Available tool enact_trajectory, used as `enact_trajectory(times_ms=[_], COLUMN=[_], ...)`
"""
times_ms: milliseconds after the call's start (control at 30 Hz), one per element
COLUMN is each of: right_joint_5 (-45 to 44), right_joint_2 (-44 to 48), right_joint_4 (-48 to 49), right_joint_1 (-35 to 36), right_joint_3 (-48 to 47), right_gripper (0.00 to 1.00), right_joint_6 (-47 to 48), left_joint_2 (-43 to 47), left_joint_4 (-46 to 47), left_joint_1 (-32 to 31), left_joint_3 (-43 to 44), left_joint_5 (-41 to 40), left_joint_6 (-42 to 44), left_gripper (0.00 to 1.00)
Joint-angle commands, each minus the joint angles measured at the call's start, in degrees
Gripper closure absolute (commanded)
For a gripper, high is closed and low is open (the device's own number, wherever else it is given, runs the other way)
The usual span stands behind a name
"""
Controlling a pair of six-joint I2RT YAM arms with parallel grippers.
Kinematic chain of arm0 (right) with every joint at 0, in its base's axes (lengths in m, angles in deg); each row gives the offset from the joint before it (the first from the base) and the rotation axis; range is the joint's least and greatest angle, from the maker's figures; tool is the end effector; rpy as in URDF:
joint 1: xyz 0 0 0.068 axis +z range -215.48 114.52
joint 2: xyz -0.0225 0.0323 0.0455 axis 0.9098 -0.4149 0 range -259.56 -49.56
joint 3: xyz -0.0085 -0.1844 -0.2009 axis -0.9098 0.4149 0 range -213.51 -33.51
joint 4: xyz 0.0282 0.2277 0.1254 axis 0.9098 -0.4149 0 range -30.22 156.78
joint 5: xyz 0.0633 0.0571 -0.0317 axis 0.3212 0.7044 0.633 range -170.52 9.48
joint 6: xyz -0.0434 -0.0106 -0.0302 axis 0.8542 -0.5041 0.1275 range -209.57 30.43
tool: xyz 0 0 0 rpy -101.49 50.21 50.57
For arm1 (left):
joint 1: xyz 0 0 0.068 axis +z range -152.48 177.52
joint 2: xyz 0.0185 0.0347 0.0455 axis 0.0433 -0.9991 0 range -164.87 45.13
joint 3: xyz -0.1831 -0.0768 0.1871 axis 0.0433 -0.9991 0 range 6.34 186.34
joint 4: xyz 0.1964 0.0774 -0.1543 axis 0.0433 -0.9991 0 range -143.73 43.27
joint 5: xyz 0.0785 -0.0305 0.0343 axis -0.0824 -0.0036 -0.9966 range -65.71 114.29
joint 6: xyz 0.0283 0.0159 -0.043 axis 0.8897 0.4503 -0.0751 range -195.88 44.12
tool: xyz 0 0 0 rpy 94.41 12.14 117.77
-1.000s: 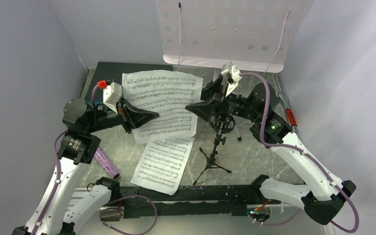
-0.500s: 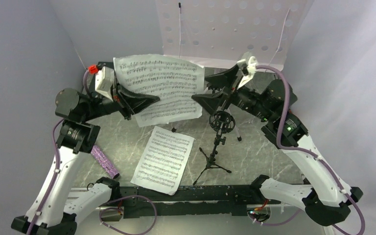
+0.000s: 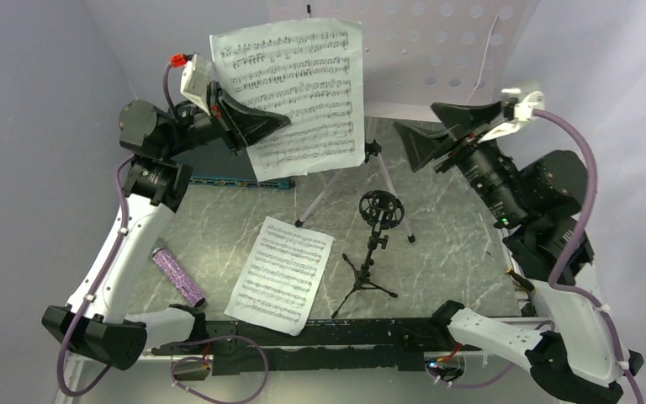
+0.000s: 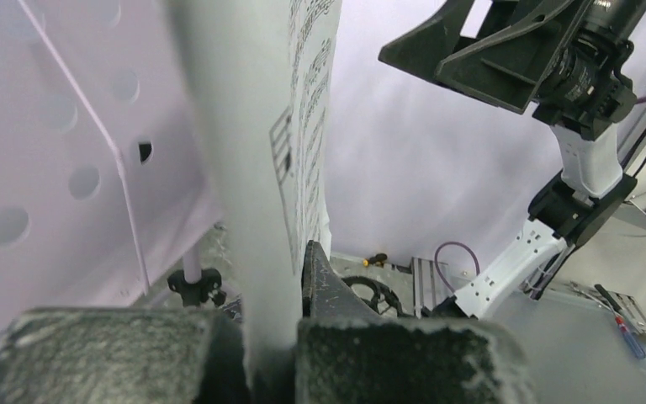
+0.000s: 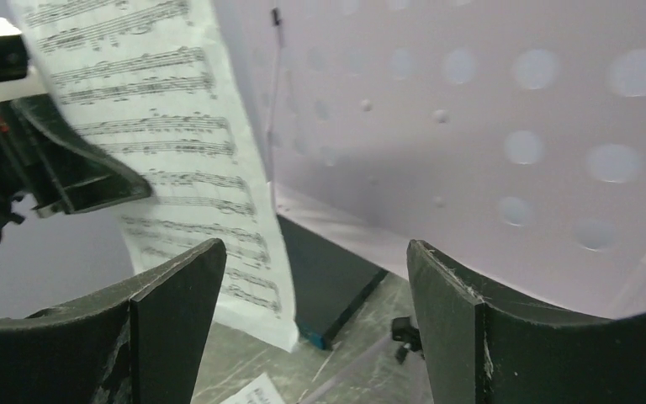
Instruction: Set up the instrument practice props
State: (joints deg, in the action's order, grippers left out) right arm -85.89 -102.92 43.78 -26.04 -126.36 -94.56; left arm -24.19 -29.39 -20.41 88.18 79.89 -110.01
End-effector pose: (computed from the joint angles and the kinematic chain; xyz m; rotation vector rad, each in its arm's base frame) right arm 0.0936 0.0727 0.5585 -0.3082 1.2713 0.6043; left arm 0.2141 -0.1001 0.5191 0.7863 1.1557 -1.2734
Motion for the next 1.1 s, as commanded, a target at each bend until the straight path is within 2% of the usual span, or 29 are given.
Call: enact_trajectory(times_ms=[0,200,400,700,800,1067], right_joint_5=[-12.2,-23.4,-33.7,-37.9,-38.9,-41.8], right_joint_2=[1.1,-0.8,-0.8,-8.1,-11.9,-17.8], right_joint_4=[-1.7,-4.9,-3.9,-6.2,-8.3,-9.3], right_joint_1=[0.0,0.0,0.1,0.0,0.0,0.0], right_joint_3=[-4.1,-9.8,-12.0,-17.6,-21.4,-27.0], right_gripper=[0.18,0.21,0.23,0.28,0.34,0.37], right_joint_6=[2.6,4.5,9.8,11.5,12.2,14.7], left_joint_2=[-2.3,-6.7,-10.0,-15.4,-16.1,-15.9], left_joint_4=[5.8,6.6,2.3,0.1,0.4,1.3], left_joint_1=[-0.2,-2.3,-6.6,-10.0,-10.5,-11.2], left_joint_3=[6.7,11.6,16.4,22.2,22.4,21.6], left_joint_5=[-1.0,-2.5,-3.9,-4.2,-3.6,-2.9], left_joint_6=[-3.9,-5.6,-1.3,0.9,0.8,0.6], left_gripper=[0.97,0.97,0.97,0.97,0.97,0.97])
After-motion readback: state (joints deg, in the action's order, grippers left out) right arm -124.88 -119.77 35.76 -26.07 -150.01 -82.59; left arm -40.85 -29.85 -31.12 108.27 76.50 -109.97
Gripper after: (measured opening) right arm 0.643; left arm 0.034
